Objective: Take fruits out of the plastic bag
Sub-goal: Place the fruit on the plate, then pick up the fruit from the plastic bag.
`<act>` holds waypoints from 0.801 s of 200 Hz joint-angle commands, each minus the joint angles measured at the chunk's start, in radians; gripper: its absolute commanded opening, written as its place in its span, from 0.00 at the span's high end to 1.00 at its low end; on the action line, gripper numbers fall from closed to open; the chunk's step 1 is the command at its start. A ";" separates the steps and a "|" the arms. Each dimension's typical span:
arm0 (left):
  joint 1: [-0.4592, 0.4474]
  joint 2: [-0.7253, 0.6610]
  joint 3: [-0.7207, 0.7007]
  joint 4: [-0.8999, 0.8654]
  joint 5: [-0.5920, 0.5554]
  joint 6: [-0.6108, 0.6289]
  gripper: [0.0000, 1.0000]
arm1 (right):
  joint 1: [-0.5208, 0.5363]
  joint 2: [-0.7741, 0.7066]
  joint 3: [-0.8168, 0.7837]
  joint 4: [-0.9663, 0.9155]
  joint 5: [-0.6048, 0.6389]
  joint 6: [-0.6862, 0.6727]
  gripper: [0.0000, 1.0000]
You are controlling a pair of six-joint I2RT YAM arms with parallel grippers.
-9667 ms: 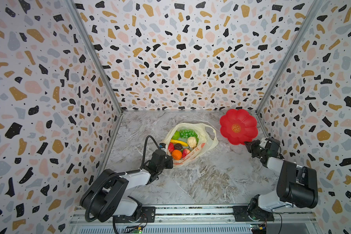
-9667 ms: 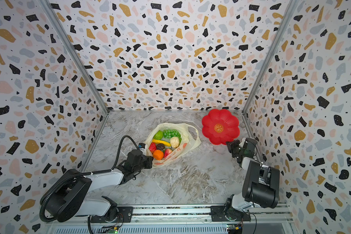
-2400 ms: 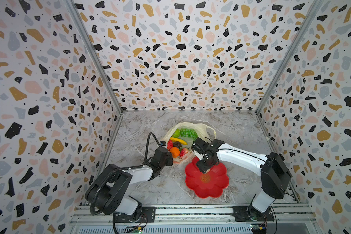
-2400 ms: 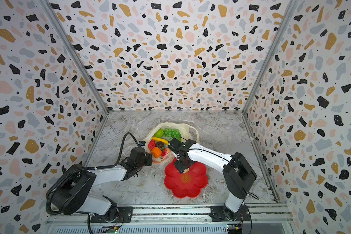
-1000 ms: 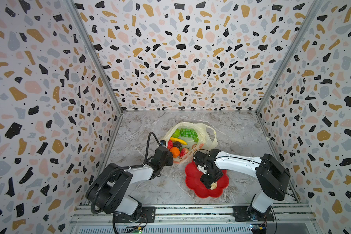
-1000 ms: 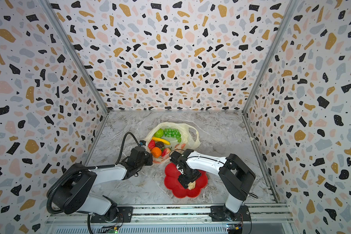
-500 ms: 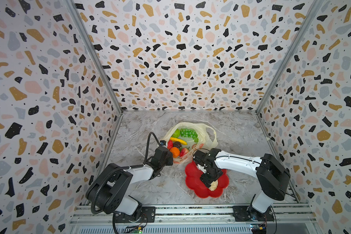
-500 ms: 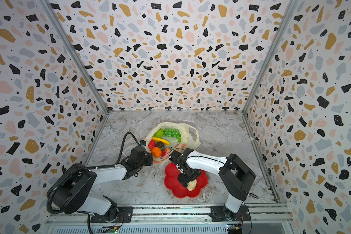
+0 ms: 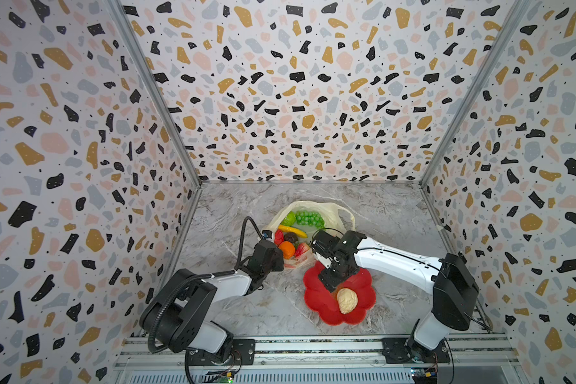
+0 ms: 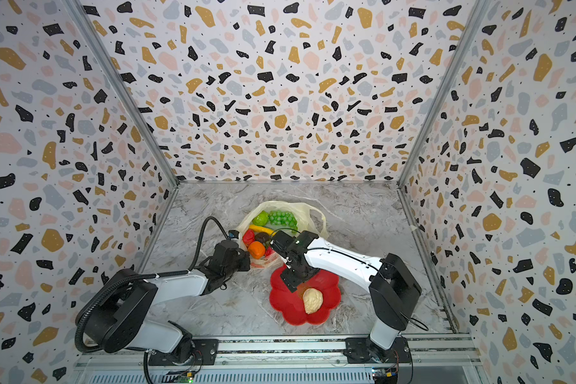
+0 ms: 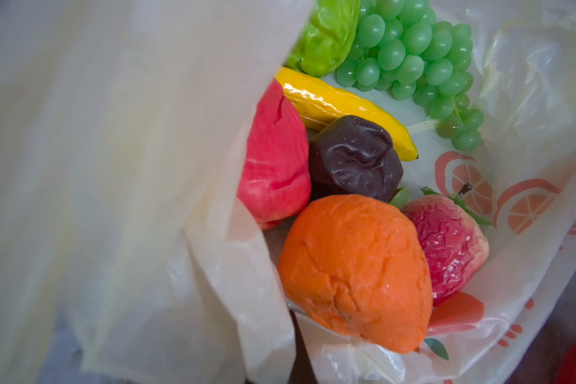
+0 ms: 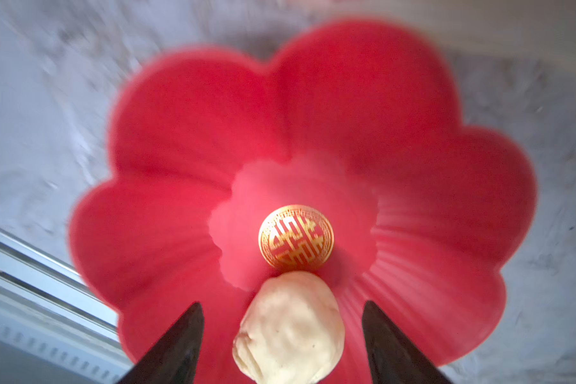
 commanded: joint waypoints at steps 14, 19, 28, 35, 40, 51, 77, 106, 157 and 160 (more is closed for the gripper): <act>0.004 -0.052 -0.022 0.034 -0.019 -0.032 0.97 | 0.009 -0.044 0.080 0.152 0.029 0.015 0.28; 0.006 -0.057 -0.027 0.039 -0.016 -0.038 0.97 | 0.009 -0.043 0.078 0.193 0.027 0.010 0.28; 0.010 -0.066 -0.038 0.055 -0.007 -0.049 0.97 | 0.009 -0.047 0.068 0.272 0.015 0.001 0.28; 0.014 -0.070 -0.046 0.068 0.002 -0.057 0.97 | 0.009 -0.046 0.059 0.334 0.004 -0.009 0.29; 0.017 -0.070 -0.050 0.073 0.007 -0.060 0.97 | 0.008 -0.043 0.053 0.373 -0.003 -0.016 0.30; 0.024 -0.065 -0.054 0.081 0.020 -0.068 0.97 | 0.008 -0.029 0.042 0.452 -0.031 -0.038 0.30; 0.046 -0.043 -0.063 0.104 0.058 -0.086 0.97 | -0.001 0.051 0.059 0.563 -0.066 -0.076 0.32; 0.063 -0.030 -0.065 0.109 0.072 -0.095 0.97 | -0.032 0.157 0.097 0.624 -0.093 -0.115 0.32; 0.070 -0.031 -0.063 0.100 0.063 -0.088 0.97 | -0.072 0.266 0.155 0.685 -0.158 -0.187 0.27; 0.070 -0.030 -0.062 0.100 0.063 -0.088 0.97 | -0.072 0.271 0.158 0.688 -0.160 -0.190 0.27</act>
